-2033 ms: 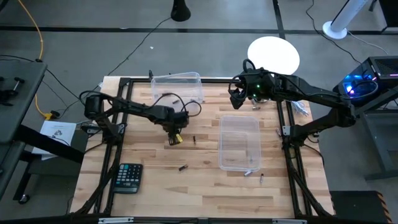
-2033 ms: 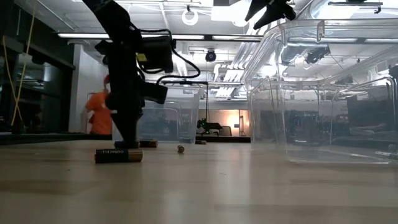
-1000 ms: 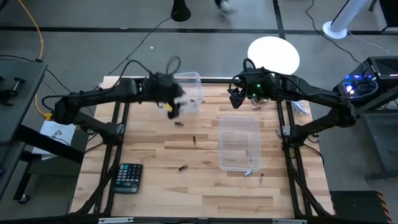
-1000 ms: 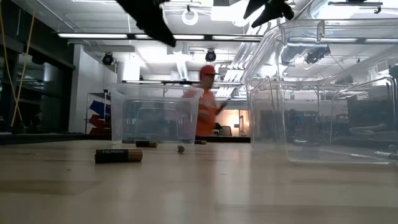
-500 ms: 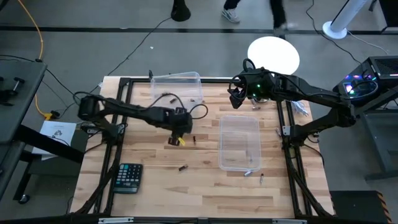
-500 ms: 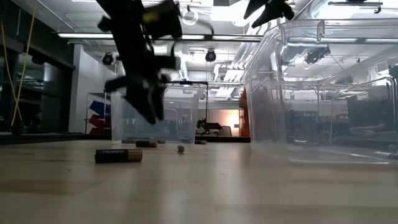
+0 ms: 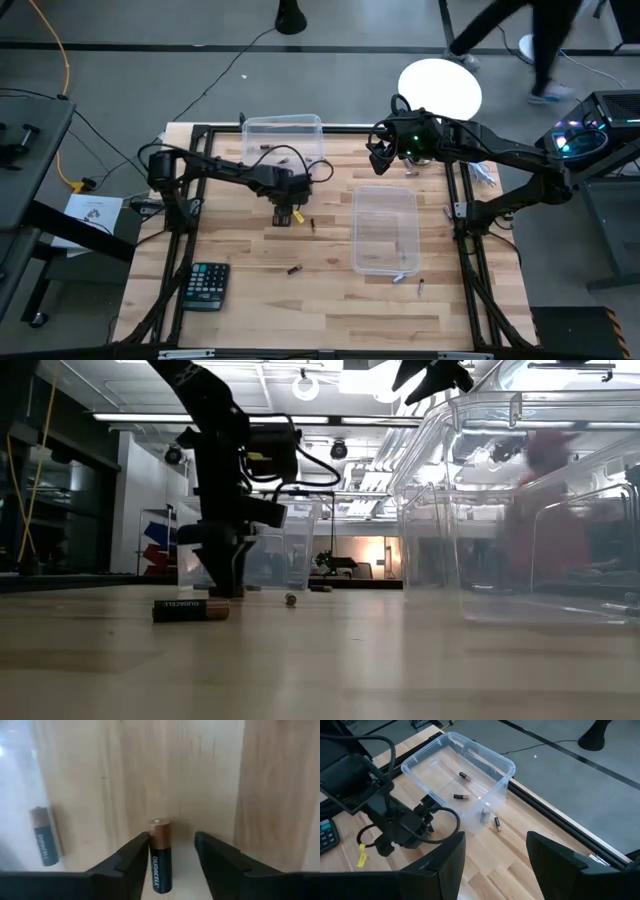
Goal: Sort batteries
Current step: Put the black battery into the left transparent bin
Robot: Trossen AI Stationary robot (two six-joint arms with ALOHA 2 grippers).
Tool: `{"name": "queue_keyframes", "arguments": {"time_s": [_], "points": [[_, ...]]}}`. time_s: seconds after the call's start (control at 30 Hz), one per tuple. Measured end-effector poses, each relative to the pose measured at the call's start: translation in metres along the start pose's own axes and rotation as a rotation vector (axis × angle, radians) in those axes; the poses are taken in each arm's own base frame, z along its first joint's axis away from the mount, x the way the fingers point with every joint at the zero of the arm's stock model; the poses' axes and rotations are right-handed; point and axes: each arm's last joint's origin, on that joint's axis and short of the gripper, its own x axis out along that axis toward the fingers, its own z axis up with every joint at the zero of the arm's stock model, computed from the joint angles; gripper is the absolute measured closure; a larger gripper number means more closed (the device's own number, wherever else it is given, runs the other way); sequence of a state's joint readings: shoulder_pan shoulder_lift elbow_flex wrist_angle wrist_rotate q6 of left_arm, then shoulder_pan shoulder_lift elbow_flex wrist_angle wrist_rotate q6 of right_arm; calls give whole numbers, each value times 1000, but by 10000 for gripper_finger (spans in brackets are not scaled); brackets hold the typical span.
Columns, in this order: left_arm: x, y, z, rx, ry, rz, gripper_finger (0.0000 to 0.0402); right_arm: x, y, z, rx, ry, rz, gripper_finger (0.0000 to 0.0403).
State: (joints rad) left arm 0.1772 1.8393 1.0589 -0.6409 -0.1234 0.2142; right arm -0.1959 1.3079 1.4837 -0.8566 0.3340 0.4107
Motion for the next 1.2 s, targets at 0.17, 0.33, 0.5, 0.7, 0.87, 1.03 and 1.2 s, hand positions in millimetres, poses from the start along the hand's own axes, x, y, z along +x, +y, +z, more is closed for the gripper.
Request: {"name": "queue_keyframes", "arguments": {"time_s": [0.17, 0.33, 0.5, 0.7, 0.87, 1.03, 1.2], "points": [[-28, -18, 7, -11, -86, -185, 370, 0, 0, 0, -1, 2, -1, 197], [-96, -21, 10, 41, -398, -168, 388, 0, 0, 0, -7, 5, -2, 197], [-168, 10, -6, -105, -720, 201, 398, 0, 0, 0, 0, 1, 0, 197], [-176, 49, -31, -256, -668, 297, 398, 0, 0, 0, 2, -4, 2, 197], [-165, 29, -39, -260, -547, 10, 374, 0, 0, 0, 16, 5, 12, 197], [-169, -27, -32, -130, -528, -179, 333, 0, 0, 0, 15, 6, 14, 197], [-153, -95, -30, 92, -481, -266, 273, 0, 1, -1, -4, 22, 51, 197]]}}
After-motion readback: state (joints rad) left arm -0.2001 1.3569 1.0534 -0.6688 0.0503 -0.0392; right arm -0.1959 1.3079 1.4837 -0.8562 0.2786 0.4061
